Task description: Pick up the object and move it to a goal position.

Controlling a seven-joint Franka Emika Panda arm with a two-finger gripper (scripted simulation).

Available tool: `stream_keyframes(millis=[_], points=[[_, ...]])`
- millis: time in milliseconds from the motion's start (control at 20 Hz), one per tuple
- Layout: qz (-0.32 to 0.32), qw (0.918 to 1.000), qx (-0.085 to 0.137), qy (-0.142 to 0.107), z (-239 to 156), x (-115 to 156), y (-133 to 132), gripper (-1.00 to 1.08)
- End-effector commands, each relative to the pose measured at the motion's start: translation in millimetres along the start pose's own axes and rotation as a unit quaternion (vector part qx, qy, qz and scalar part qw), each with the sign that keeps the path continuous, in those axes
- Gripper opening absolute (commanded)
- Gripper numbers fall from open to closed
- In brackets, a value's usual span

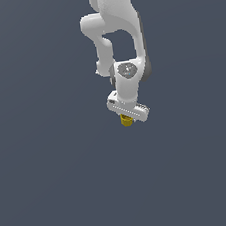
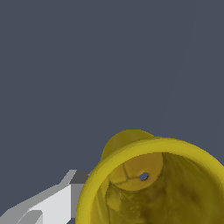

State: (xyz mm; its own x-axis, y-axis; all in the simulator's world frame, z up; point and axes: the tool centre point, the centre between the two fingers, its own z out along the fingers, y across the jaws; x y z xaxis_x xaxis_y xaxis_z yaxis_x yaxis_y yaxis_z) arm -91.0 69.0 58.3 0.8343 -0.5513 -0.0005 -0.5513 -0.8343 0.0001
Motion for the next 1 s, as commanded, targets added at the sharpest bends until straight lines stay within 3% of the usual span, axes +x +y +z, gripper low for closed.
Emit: stream_keyframes(millis=[0, 400, 950], points=[[0.000, 1.0000, 0.001, 0.001, -10, -2, -4, -1.00], [0.000, 1.0000, 0.000, 0.001, -65, -14, -21, -1.00], [0.000, 1.0000, 0.000, 0.001, -176, -36, -56, -1.00]])
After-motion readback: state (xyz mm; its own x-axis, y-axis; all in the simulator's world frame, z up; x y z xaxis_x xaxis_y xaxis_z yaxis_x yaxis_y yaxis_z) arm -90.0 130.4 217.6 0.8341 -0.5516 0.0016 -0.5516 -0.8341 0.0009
